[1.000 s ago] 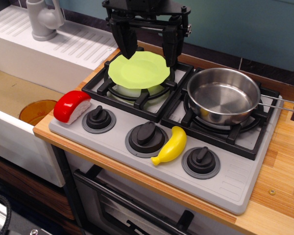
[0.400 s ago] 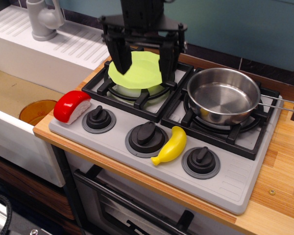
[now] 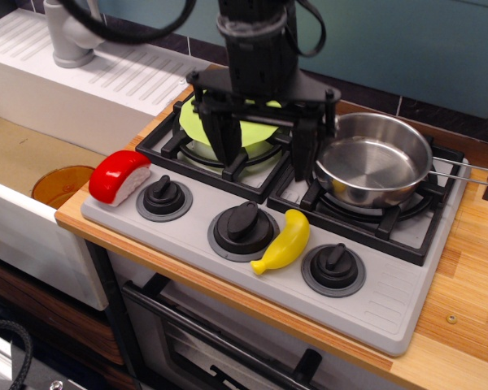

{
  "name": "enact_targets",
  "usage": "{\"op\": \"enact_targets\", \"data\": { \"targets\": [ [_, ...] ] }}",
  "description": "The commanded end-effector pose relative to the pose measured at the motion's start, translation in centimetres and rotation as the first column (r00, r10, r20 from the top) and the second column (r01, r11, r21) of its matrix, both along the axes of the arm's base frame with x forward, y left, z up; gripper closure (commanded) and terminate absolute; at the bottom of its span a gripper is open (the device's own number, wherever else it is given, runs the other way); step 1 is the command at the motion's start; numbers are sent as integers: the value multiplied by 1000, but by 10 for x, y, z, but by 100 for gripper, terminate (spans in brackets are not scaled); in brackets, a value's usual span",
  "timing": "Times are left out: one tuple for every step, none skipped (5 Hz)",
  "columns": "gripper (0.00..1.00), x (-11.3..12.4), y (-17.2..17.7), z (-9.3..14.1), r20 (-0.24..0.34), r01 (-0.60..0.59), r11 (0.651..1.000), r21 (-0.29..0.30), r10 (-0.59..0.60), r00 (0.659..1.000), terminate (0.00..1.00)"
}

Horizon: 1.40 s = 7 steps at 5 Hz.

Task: End effector reaching banana

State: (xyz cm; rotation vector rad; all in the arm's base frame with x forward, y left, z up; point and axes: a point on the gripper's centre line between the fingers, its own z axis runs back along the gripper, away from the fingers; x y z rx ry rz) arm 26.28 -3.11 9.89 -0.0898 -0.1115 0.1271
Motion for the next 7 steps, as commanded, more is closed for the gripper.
{"op": "enact_targets", "data": {
  "targets": [
    [0,-10,-12,-18,122,15,1000,-21,-12,992,0],
    [0,-16,-16,-31,147,14,999,-33,-9,989,0],
    [0,-23,-18,-34,181,17,999,-47,-8,983,0],
    [0,-26,-21,-40,190,5,999,-40,3,982,0],
    [0,-24,-25,-49,206,11,999,-46,-1,978,0],
    [0,-19,-29,-60,223,4,998,-66,11,975,0],
    [0,-17,-30,-71,229,6,997,-77,12,973,0]
  ]
}}
